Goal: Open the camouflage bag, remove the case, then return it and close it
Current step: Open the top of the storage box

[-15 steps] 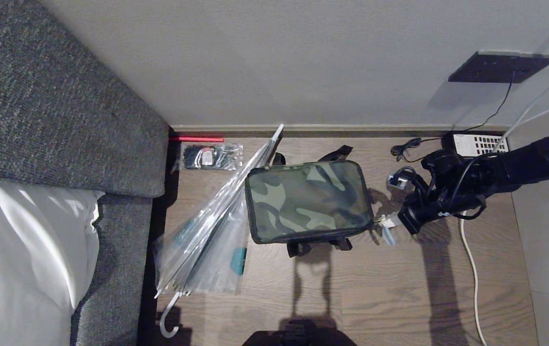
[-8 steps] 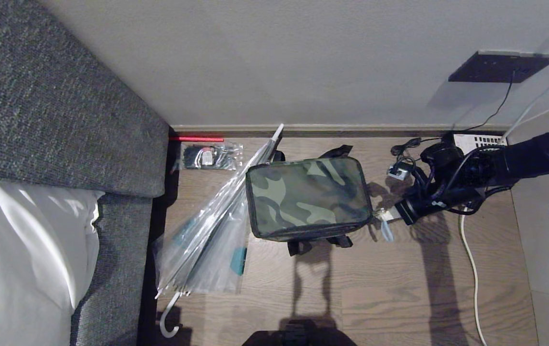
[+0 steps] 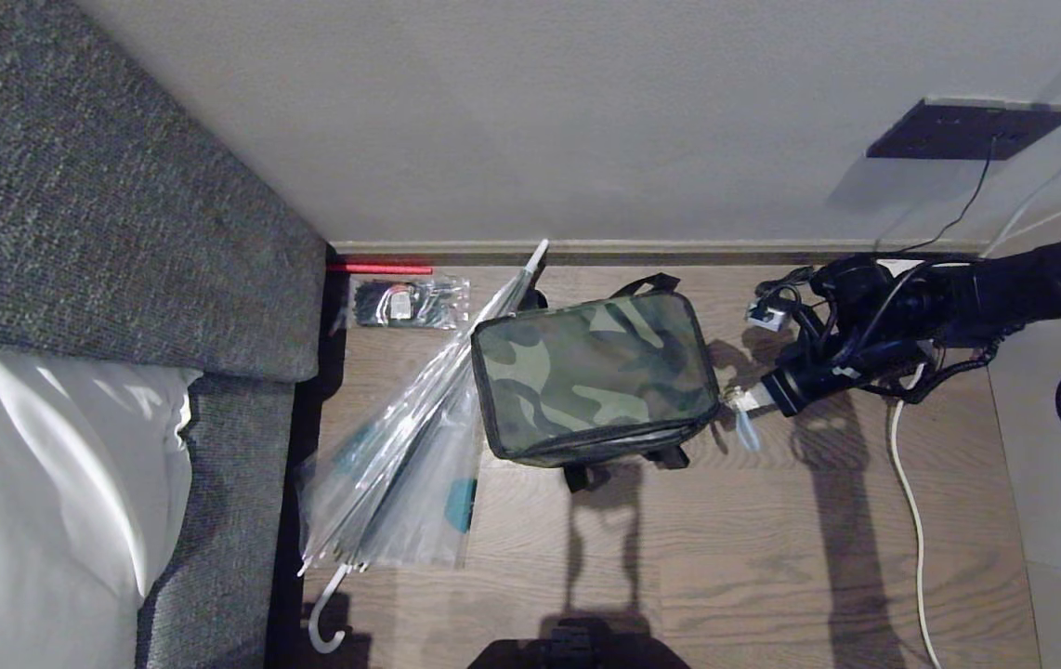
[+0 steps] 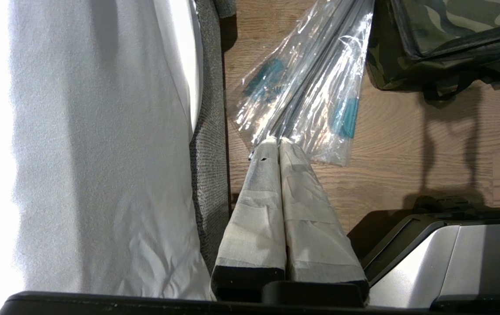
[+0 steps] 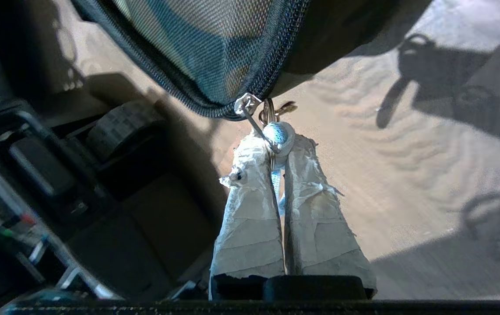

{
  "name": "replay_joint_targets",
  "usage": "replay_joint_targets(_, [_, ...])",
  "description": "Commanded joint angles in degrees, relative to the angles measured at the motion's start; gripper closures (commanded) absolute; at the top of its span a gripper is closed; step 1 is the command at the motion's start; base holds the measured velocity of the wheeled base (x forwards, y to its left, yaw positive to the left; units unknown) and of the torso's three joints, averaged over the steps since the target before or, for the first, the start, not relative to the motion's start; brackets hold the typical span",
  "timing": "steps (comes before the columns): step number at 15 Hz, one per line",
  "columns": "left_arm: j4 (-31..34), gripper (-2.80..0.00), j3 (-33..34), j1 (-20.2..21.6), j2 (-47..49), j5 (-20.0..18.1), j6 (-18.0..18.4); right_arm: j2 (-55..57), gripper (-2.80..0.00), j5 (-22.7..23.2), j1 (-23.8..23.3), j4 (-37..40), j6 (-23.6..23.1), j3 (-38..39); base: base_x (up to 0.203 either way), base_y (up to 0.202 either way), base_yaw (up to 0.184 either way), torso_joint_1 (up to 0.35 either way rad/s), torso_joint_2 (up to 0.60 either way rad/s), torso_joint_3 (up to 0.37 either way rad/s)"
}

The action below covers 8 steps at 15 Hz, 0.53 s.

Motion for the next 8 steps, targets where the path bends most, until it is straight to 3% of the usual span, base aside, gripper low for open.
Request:
replay_joint_targets(1, [0.1,0.00,0.0,0.0,0.1,0.0,0.0,-0.2,0.00,0.2,0.3,0.5,-0.2,0.4,0.000,0.000,0.000,0.000,0.00,0.000])
replay_joint_targets(6, [0.1,0.00,0.0,0.0,0.1,0.1,0.0,-3.0,0.00,0.4,2.1,-3.2,0.5,11.5,0.000,0.000,0.000,0.000,0.00,0.000])
replay_joint_targets(8, [0.1,0.00,0.0,0.0,0.1,0.0,0.0,-4.0,0.00,0.4,4.2,-6.8,4.8,14.1,0.000,0.000,0.000,0.000,0.00,0.000])
